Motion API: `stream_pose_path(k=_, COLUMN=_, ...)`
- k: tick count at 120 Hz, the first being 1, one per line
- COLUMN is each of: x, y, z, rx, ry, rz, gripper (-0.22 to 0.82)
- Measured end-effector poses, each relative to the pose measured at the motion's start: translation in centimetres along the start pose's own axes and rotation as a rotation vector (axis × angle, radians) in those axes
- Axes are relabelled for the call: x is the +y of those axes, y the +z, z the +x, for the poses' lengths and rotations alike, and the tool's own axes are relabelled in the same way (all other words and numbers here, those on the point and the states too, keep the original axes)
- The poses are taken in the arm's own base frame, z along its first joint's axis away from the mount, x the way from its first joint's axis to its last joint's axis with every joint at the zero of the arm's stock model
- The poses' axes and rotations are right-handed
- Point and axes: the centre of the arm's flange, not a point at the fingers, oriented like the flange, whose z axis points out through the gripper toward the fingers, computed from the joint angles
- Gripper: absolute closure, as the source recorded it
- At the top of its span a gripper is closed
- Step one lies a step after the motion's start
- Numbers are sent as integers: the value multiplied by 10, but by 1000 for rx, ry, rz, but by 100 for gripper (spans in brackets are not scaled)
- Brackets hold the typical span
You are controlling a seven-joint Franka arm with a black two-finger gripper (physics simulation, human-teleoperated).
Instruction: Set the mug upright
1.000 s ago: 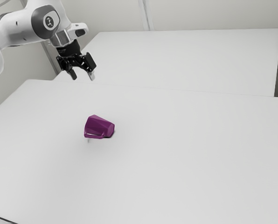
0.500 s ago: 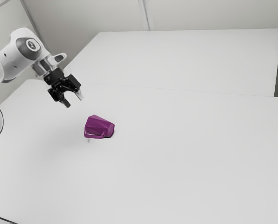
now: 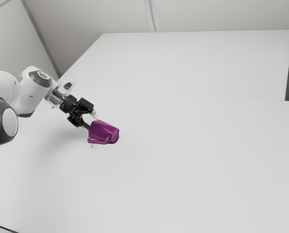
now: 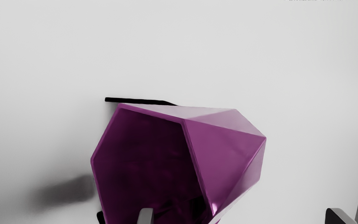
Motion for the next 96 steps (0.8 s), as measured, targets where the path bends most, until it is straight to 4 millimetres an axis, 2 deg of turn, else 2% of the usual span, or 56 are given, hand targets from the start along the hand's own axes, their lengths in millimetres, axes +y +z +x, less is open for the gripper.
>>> stream_pose_path(k=12, x=-9, y=15, z=-4, rx=13, ry=-8, rz=-54, gripper=0)
stream_pose_path(k=28, x=-10, y=23, z=-5, rx=36, ry=3, rz=-108, gripper=2)
stream_pose_path(k=47, x=-12, y=30, z=-8, rx=47, ry=14, rz=-146, gripper=42)
stream_pose_path(k=58, x=-11, y=29, z=-7, rx=54, ry=28, rz=-154, gripper=57)
stream_pose_path(k=69, x=-9, y=27, z=-7, rx=60, ry=42, rz=-157, gripper=65)
stream_pose_path(k=84, x=-5, y=23, z=-7, rx=67, ry=62, rz=-156, gripper=69)
stream_pose_path(k=96, x=12, y=8, z=-8, rx=83, ry=98, rz=-151, gripper=74)
